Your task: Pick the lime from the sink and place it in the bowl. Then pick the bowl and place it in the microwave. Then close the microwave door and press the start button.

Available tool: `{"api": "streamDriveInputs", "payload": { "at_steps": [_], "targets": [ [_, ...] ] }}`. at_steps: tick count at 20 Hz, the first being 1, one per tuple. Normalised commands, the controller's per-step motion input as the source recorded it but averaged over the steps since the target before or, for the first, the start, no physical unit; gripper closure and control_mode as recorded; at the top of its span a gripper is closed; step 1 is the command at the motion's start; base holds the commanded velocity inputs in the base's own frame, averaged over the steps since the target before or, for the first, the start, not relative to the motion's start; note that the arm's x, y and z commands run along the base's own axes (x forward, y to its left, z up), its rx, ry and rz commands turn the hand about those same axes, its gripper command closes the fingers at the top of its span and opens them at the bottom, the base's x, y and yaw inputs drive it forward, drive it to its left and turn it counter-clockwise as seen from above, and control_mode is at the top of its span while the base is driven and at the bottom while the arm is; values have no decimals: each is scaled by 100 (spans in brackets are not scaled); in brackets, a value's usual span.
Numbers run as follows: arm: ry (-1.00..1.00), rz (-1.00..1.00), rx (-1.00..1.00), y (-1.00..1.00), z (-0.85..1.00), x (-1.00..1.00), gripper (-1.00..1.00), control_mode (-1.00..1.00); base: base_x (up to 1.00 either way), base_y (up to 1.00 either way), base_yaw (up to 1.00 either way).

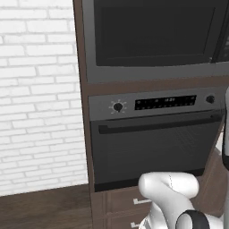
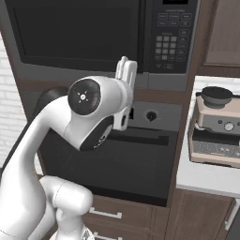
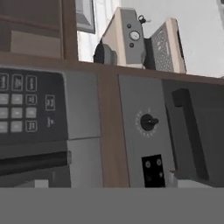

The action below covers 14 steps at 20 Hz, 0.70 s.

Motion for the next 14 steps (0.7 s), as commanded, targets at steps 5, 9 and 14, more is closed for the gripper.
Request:
{"api": "streamDriveInputs", "payload": {
  "at_steps": [5, 9, 14],
  "targets": [
    [27, 2, 0, -9, -6, 8, -100, -100, 0, 0, 0],
    [14, 8, 0, -10, -20, 10, -100, -100, 0, 0, 0],
    [-1, 2, 13, -33, -18, 8, -100, -100, 0, 0, 0]
  ]
}}
